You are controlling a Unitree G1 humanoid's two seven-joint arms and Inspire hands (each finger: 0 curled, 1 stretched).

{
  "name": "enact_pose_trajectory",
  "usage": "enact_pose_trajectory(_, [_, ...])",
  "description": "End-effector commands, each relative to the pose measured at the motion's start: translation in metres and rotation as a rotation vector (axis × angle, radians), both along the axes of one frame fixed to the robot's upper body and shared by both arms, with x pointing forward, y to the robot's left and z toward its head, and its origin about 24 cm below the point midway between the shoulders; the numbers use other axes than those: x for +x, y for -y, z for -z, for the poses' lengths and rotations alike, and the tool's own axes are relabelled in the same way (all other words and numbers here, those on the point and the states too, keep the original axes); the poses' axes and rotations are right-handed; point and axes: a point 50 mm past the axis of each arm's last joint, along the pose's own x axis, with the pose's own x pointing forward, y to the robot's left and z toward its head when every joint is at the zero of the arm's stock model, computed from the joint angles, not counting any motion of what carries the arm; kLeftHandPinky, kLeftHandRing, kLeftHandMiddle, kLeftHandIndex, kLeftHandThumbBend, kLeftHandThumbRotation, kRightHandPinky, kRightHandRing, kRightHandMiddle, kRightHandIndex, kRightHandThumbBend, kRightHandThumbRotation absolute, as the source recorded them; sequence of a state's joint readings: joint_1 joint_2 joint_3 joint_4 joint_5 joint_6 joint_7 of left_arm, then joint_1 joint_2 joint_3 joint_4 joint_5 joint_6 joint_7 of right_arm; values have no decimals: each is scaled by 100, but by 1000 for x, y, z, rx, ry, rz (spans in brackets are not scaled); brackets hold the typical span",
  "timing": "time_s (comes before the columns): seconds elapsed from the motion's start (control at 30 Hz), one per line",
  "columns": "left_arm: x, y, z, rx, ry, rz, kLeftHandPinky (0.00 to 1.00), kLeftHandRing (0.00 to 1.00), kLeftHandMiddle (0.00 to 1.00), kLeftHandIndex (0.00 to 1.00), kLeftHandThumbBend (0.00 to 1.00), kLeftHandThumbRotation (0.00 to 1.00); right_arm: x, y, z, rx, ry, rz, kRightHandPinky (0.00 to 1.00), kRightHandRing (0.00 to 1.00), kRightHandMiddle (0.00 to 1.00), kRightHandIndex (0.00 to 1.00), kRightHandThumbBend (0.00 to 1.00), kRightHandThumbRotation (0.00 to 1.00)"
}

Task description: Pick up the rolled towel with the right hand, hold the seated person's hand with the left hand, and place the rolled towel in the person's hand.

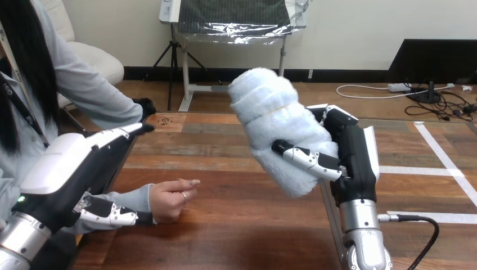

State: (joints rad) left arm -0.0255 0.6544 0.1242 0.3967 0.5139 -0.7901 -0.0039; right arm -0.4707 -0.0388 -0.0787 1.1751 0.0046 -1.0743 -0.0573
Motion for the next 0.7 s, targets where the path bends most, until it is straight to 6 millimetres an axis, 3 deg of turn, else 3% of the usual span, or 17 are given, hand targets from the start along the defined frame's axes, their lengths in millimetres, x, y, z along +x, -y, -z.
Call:
enact_pose_trajectory(0.0, [17, 1, -16, 27, 50, 25, 78, 83, 84, 85, 100, 17, 11, -1, -30, 34, 159, 9, 36, 43, 50, 49, 78, 0])
enact_pose_trajectory(0.67, [24, 0, -8, 54, 3, 29, 73, 76, 78, 78, 100, 13, 9, 2, -30, 62, 171, 8, 36, 42, 50, 50, 78, 0])
